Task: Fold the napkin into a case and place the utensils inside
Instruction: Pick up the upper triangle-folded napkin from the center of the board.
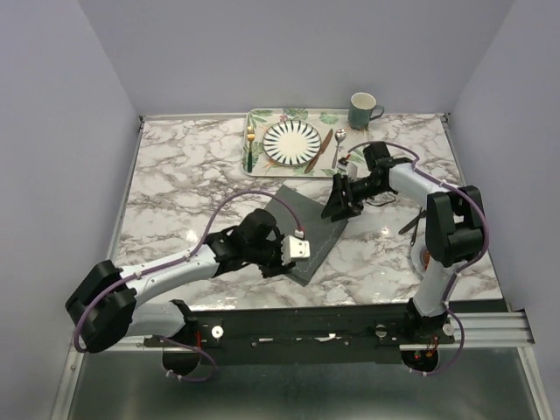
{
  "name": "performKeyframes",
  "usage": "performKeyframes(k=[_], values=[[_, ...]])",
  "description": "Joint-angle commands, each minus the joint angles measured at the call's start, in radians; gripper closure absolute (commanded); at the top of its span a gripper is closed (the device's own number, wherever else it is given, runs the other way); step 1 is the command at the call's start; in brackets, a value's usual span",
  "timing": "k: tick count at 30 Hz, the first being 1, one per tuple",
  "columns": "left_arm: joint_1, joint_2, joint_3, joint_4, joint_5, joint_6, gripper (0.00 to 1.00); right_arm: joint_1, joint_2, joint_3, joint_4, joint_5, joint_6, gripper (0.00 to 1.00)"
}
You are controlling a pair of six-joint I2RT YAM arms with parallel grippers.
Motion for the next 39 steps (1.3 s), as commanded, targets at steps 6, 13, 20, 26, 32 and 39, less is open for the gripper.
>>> performKeyframes(k=[6,13,20,26,32,39], values=[[-0.191,0.146,-0.010,0.181,-0.207,0.190,0.63,-0.018,0.039,0.045,-0.031,0.097,-0.016,0.32],[-0.210,0.217,-0.016,0.199,-0.219,0.232,0.59,-0.030,0.035,0.035,-0.041,0.088,-0.023,0.32],[-0.211,0.251,-0.016,0.219,-0.207,0.270,0.57,-0.040,0.041,0.038,-0.048,0.073,-0.026,0.32],[-0.211,0.257,-0.014,0.207,-0.179,0.293,0.54,-0.044,0.051,0.045,-0.058,0.070,-0.027,0.31],[-0.211,0.266,-0.013,0.175,-0.173,0.296,0.57,-0.050,0.056,0.050,-0.064,0.067,-0.030,0.31],[-0.211,0.268,-0.007,0.179,-0.170,0.280,0.68,-0.055,0.056,0.056,-0.070,0.070,-0.035,0.31]])
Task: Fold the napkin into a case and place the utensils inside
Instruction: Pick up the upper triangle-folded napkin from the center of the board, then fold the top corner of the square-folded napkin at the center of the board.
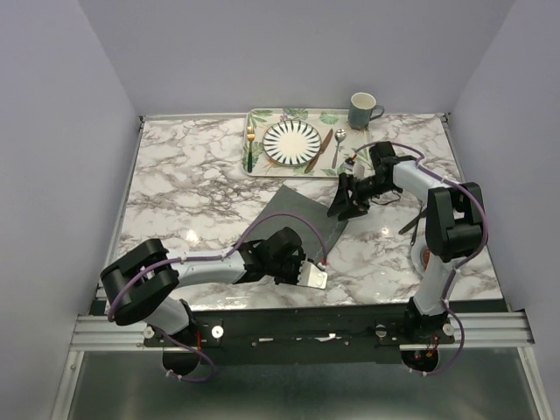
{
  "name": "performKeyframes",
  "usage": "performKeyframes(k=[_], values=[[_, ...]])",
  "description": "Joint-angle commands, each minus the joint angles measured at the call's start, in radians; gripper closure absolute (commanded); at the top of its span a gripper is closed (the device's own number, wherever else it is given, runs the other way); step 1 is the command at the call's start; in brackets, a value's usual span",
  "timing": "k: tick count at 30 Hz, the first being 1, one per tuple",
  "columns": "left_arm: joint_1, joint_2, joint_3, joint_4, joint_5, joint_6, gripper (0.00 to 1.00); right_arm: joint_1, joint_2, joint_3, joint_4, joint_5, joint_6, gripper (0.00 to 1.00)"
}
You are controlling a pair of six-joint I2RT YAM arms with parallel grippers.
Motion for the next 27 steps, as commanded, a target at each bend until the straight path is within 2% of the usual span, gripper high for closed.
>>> performKeyframes(k=[1,7,8,10,16,22,27], values=[[-0.008,0.007,0.006,0.002,0.029,-0.005,0.70,-0.009,0.011,0.028,-0.027,-0.001,-0.023,0.31],[-0.005,-0.010,0.013,0.010,0.033,-0.025,0.86,-0.012,0.008,0.023,-0.027,-0.007,-0.021,0.31],[-0.007,-0.013,0.015,0.013,0.032,-0.030,0.93,-0.012,0.006,0.023,-0.027,-0.009,-0.020,0.31],[-0.004,-0.013,0.029,0.009,0.032,-0.037,0.99,-0.012,0.005,0.023,-0.027,-0.009,-0.021,0.31],[0.034,-0.030,0.064,-0.022,0.076,-0.071,1.00,-0.012,-0.006,0.014,-0.029,-0.010,-0.024,0.31],[0.188,-0.030,0.153,-0.076,0.165,-0.138,1.00,-0.017,-0.003,0.029,-0.035,0.001,-0.032,0.31],[0.336,0.051,0.257,-0.131,0.216,-0.191,1.00,-0.021,0.009,0.060,-0.036,0.011,-0.030,0.31]])
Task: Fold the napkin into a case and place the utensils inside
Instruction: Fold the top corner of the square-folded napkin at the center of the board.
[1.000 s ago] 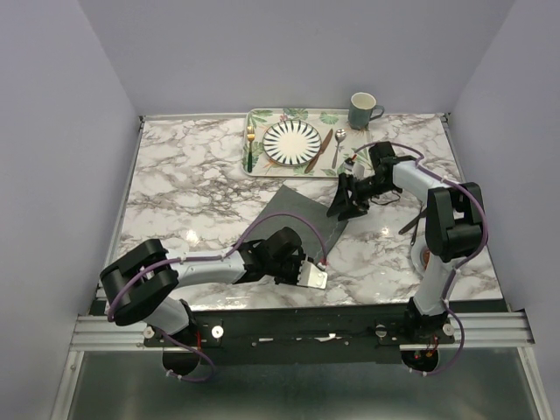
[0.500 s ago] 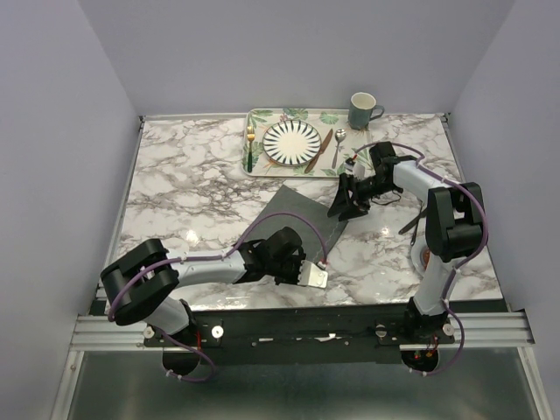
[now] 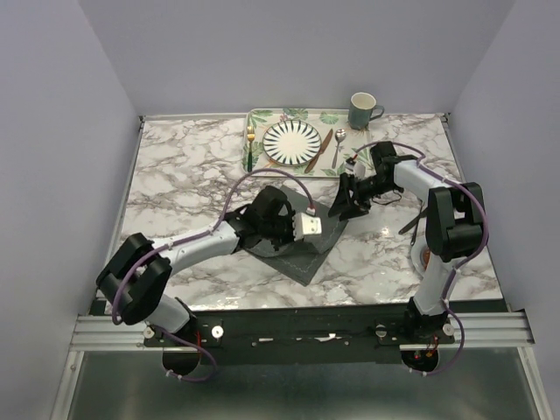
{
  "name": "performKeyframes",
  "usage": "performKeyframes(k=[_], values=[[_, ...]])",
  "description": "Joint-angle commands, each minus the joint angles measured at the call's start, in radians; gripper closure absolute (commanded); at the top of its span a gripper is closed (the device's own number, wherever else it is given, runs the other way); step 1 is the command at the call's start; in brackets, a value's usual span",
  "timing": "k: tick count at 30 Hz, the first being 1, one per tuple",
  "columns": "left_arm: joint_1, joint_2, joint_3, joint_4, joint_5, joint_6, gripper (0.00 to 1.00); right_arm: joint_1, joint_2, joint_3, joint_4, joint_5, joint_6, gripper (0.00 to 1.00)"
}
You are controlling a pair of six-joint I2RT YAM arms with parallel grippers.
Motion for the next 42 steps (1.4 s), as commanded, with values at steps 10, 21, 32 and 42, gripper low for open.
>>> performKeyframes(k=[10,21,32,42], values=[[0.278,0.314,0.372,-0.107,0.086,-0.135,1.00,-0.019,0.040,0.116,-0.036,0.042,-0.031,0.31],[0.364,0.483,0.569,-0.196,0.097,-0.171,1.00,-0.019,0.074,0.145,-0.054,0.062,-0.048,0.34],[0.375,0.526,0.632,-0.282,0.086,-0.172,1.00,-0.019,0.098,0.176,-0.079,0.073,-0.065,0.35],[0.392,0.528,0.624,-0.290,0.059,-0.198,1.00,-0.019,0.116,0.181,-0.084,0.080,-0.071,0.36]])
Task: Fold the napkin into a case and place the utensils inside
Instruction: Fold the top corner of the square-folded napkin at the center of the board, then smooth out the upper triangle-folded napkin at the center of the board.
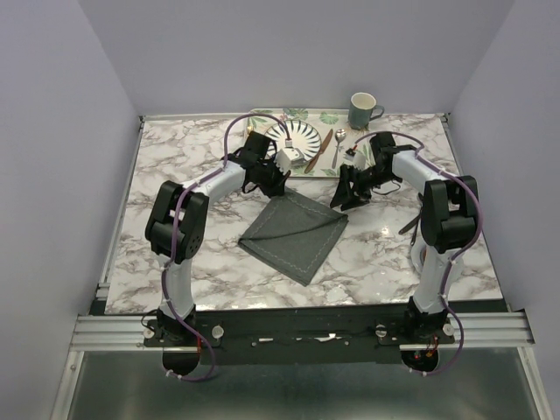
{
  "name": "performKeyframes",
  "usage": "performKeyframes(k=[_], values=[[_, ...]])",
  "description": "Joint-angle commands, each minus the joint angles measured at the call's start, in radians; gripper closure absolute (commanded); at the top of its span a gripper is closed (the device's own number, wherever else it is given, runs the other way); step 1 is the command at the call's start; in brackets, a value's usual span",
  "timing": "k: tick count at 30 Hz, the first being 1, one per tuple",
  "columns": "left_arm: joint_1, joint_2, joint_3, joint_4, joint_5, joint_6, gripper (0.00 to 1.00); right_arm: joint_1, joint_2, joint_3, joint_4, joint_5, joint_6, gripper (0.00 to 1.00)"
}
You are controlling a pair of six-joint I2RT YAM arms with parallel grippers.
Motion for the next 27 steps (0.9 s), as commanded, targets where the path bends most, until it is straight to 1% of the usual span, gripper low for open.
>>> performKeyframes(k=[1,7,8,10,11,13,14,16,17,19,20,21,22,23,25,26,27], values=[[0.011,0.019,0.018,-0.019,-0.004,-0.018,1.00,-0.003,0.024,0.028,-0.026,0.022,-0.017,0.36],[0.012,0.029,0.033,-0.014,-0.017,-0.034,0.95,-0.005,0.019,0.025,-0.039,0.032,-0.017,0.38],[0.014,0.028,0.034,-0.011,-0.017,-0.034,0.87,-0.003,0.016,0.020,-0.040,0.032,-0.017,0.38],[0.012,0.022,0.024,-0.003,-0.028,-0.037,0.78,-0.005,0.005,0.016,-0.045,0.038,-0.049,0.37],[0.012,0.011,0.014,0.007,-0.037,-0.044,0.71,-0.003,0.001,0.012,-0.046,0.038,-0.053,0.37],[0.017,-0.001,0.001,0.017,-0.062,-0.072,0.64,-0.003,-0.008,0.014,-0.054,0.051,-0.063,0.37],[0.022,-0.024,-0.015,0.033,-0.086,-0.084,0.58,-0.003,-0.024,0.016,-0.055,0.055,-0.066,0.37],[0.054,-0.065,-0.048,0.073,-0.091,-0.162,0.53,-0.003,-0.042,0.019,-0.060,0.055,-0.080,0.37],[0.066,-0.114,-0.080,0.107,-0.074,-0.194,0.49,-0.003,-0.059,0.019,-0.060,0.049,-0.083,0.38],[0.098,-0.168,-0.106,0.122,-0.044,-0.265,0.47,-0.003,-0.076,0.023,-0.068,0.017,-0.094,0.39],[0.104,-0.220,-0.129,0.116,-0.021,-0.280,0.46,-0.003,-0.084,0.023,-0.071,0.003,-0.097,0.39],[0.109,-0.248,-0.144,0.107,0.031,-0.294,0.45,-0.003,-0.096,0.022,-0.072,-0.015,-0.102,0.42],[0.111,-0.277,-0.163,0.101,0.045,-0.308,0.44,-0.002,-0.100,0.016,-0.074,-0.047,-0.108,0.43],[0.111,-0.332,-0.213,0.087,0.074,-0.340,0.44,0.003,-0.105,0.014,-0.077,-0.061,-0.109,0.44],[0.108,-0.384,-0.273,0.083,0.140,-0.391,0.44,0.014,-0.105,0.012,-0.083,-0.086,-0.120,0.49],[0.109,-0.427,-0.331,0.078,0.162,-0.411,0.44,0.026,-0.104,0.012,-0.085,-0.092,-0.122,0.50],[0.106,-0.447,-0.359,0.078,0.205,-0.461,0.44,0.035,-0.100,0.012,-0.085,-0.096,-0.120,0.51]])
